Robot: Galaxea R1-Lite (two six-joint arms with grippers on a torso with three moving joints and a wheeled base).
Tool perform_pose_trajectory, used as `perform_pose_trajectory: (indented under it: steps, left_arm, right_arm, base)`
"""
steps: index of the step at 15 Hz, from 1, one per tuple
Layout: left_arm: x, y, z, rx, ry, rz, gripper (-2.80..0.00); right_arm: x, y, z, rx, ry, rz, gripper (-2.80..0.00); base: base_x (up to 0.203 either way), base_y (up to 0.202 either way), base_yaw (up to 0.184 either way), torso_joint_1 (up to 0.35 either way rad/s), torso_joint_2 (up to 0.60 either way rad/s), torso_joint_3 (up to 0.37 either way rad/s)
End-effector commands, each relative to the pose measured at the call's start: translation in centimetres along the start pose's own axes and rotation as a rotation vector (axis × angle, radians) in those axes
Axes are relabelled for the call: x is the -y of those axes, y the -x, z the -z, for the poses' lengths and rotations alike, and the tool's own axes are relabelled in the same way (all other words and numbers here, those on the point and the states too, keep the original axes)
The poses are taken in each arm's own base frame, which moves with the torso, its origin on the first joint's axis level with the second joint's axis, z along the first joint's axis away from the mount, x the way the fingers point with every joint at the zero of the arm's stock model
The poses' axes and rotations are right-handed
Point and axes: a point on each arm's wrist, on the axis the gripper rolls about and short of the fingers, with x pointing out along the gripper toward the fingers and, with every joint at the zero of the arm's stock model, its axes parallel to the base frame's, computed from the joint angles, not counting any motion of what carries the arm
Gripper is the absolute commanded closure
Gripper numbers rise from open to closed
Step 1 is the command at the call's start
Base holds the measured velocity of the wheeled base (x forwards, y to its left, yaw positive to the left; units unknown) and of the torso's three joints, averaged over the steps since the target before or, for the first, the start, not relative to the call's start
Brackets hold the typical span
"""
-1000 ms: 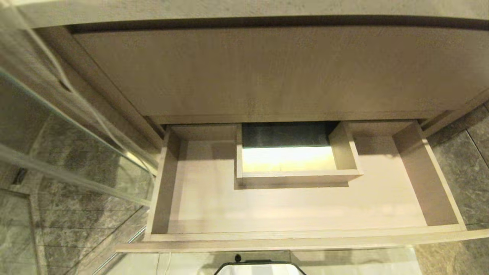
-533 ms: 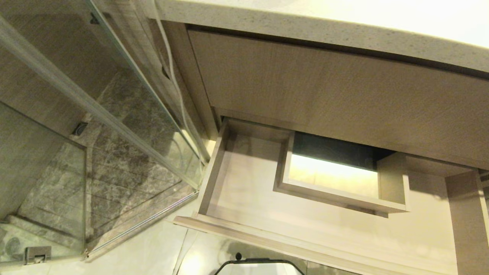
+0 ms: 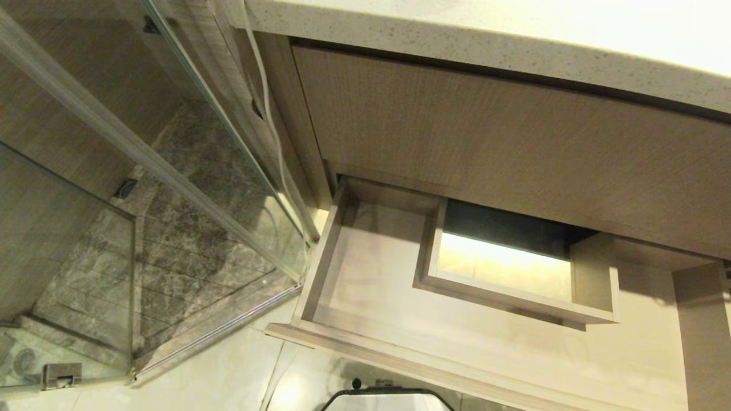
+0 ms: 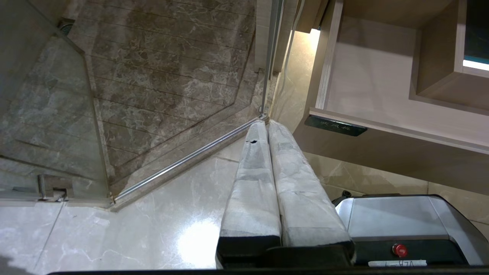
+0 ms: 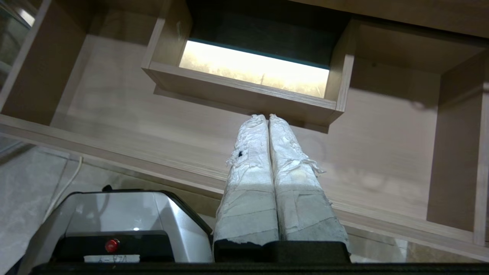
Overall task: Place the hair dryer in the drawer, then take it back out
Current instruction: Pick up the hairdryer
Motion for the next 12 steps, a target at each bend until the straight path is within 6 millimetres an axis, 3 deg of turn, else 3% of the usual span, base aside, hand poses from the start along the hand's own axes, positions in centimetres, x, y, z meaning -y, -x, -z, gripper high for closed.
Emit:
perform_pose_trajectory:
  steps: [1, 4, 12]
  left_arm:
    - [0.0, -0.01, 0.0, -0.002, -0.001, -0.001, 0.0]
    - [0.0, -0.01, 0.0, -0.001, 0.0, -0.001, 0.0]
    - [0.0, -0.01, 0.0, -0.002, 0.0, 0.0, 0.0]
  right_arm:
    - [0.0, -0.01, -0.02, 0.0, 0.001, 0.0, 0.0]
    - [0.0, 0.0, -0.02, 0.001, -0.001, 0.0, 0.0]
    - [0.0, 0.0, 0.0, 0.0, 0.002, 0.0, 0.0]
  base:
    - [0.0, 0.0, 0.0, 0.0, 0.0, 0.0]
    - [0.002, 0.001, -0.03, 0.002, 0.0, 0.002]
    - [0.0, 0.009, -0.17, 0.002, 0.0, 0.002]
